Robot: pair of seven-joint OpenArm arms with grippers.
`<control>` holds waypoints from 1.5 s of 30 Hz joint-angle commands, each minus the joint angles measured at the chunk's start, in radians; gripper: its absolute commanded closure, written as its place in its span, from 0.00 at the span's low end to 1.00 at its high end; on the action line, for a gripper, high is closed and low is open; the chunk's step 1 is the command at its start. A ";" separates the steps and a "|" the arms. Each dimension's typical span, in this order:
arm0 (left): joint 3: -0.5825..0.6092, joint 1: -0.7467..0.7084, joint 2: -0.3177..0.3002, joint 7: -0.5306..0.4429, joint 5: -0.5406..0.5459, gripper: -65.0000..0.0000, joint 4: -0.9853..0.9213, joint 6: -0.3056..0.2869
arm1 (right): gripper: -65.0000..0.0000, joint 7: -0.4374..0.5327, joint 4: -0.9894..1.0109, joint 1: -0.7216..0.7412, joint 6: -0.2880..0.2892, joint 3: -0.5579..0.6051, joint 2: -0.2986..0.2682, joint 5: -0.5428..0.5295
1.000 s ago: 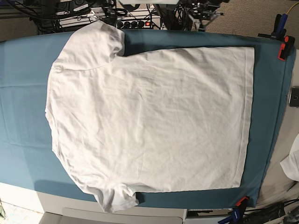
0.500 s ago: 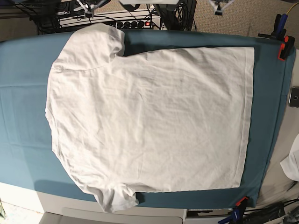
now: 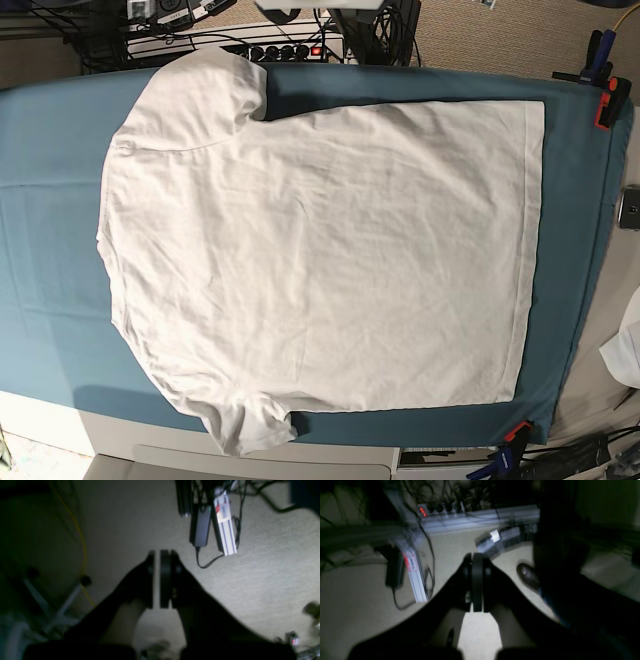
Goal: Fold the T-shirt properly
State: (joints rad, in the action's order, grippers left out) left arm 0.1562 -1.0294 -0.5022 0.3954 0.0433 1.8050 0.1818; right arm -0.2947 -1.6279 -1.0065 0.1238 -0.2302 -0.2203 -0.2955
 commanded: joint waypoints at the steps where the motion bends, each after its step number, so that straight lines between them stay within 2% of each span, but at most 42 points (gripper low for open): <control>1: -0.002 -0.035 -0.014 -0.003 -0.019 0.96 0.057 0.003 | 1.00 0.003 -0.073 -0.032 0.000 -0.036 -0.012 -0.037; 6: -0.040 -0.089 -0.030 0.044 -0.030 0.96 0.237 0.002 | 1.00 -0.163 -0.339 -0.055 0.001 -0.221 -0.008 -0.253; 8: -0.066 -0.089 -0.030 0.061 -0.018 0.96 0.281 0.002 | 1.00 -0.204 -0.408 -0.048 0.023 -0.311 -0.003 -0.339; 12: -0.110 -0.087 -0.030 0.061 -0.017 0.96 0.330 0.002 | 1.00 -0.277 -0.452 0.003 0.094 -0.497 0.012 -0.528; 16: -0.135 -0.087 -0.030 0.060 -0.018 0.96 0.333 0.001 | 1.00 -0.343 -0.426 0.088 0.098 -0.647 0.078 -0.721; 19: -0.135 -0.087 -0.029 0.060 -0.018 0.96 0.333 0.001 | 1.00 -0.350 -0.382 0.136 0.118 -0.692 0.113 -0.819; 24: -0.135 -0.083 -0.029 0.053 -0.018 0.96 0.333 -0.014 | 1.00 -0.361 -0.266 0.249 0.138 -0.693 0.146 -0.915; 27: -0.135 -0.074 -0.027 0.053 -0.018 0.96 0.333 -0.056 | 1.00 -0.389 -0.161 0.336 0.140 -0.687 0.145 -0.992; 30: -0.135 -0.058 -0.027 0.053 -0.018 0.96 0.333 -0.071 | 1.00 -0.444 -0.081 0.406 0.182 -0.667 0.143 -1.069; 34: -0.135 -0.048 -0.026 0.053 -0.027 0.96 0.333 -0.071 | 1.00 -0.457 -0.068 0.427 0.249 -0.600 0.143 -1.083; 37: -0.135 -0.048 -0.026 0.054 -0.046 0.96 0.333 -0.071 | 1.00 -0.457 -0.068 0.427 0.362 -0.542 0.143 -1.054; 40: -0.135 -0.048 -0.026 0.053 -0.070 0.96 0.333 -0.070 | 1.00 -0.457 -0.069 0.428 0.493 -0.509 0.146 -0.944; 42: -0.135 -0.048 -0.026 0.053 -0.070 0.96 0.333 -0.070 | 0.99 -0.460 -0.069 0.427 0.547 -0.503 0.146 -0.907; 43: -0.135 -0.048 -0.026 0.053 -0.070 0.96 0.333 -0.070 | 0.96 -0.468 -0.069 0.427 0.550 -0.503 0.146 -0.902; 45: -0.135 -0.048 -0.024 0.053 -0.070 0.96 0.333 -0.070 | 0.82 -0.469 -0.069 0.425 0.549 -0.505 0.146 -0.896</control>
State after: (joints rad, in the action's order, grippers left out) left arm 0.0238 -1.0630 -0.5232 0.4637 -0.0185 2.1223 0.1078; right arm -0.7799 -1.6814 -0.5739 0.6559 -0.7269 -0.0635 -1.1740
